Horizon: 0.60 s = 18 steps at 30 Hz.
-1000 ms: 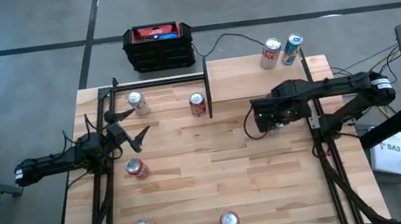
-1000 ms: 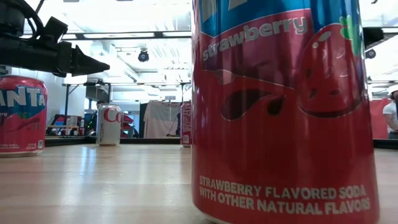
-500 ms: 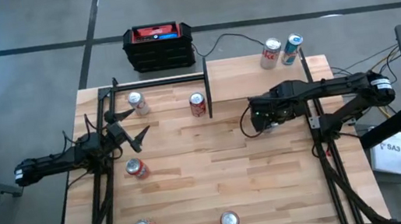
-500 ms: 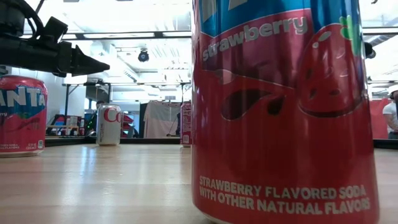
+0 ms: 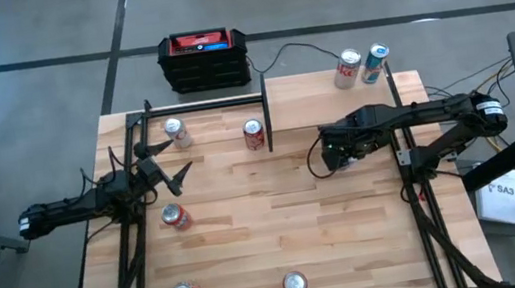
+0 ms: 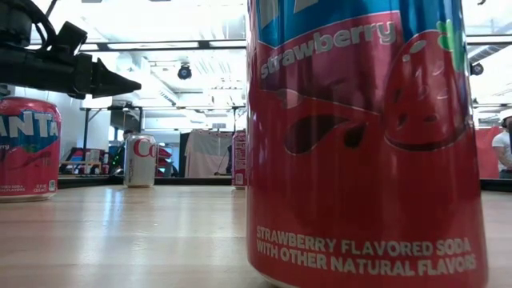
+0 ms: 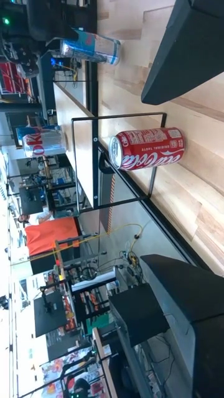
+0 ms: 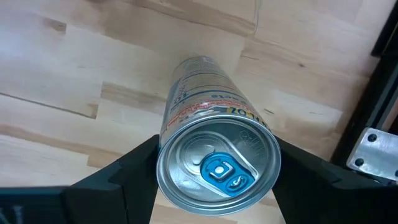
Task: Place canned beverage on shelf
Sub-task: Put the blue soda can on the shelf aligned with the other blue soda can
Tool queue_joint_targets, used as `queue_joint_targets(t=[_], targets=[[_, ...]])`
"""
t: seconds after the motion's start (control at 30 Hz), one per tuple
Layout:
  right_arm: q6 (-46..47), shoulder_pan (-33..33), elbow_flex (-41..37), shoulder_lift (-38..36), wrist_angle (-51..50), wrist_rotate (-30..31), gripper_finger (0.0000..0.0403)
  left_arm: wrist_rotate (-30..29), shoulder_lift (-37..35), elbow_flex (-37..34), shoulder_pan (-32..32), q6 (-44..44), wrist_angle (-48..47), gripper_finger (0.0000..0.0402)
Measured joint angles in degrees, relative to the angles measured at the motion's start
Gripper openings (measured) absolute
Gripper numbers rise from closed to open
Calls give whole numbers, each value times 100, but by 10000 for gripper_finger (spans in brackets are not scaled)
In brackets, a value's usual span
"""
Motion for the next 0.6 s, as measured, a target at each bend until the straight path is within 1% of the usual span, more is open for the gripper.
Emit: queue_joint_targets(t=[0.2,0.37,0.47,0.6], targets=[[-159,2,-65,0,52,0,247,0,0,-2,0,2,0,399],[-113,2,-80,0,54,0,249,0,0,-2,0,1,1,399],[-79,2,-80,0,54,2,262,0,0,-1,-1,1,0,399],[-72,2,-80,0,63,81,289,0,0,-2,0,0,2,399]])
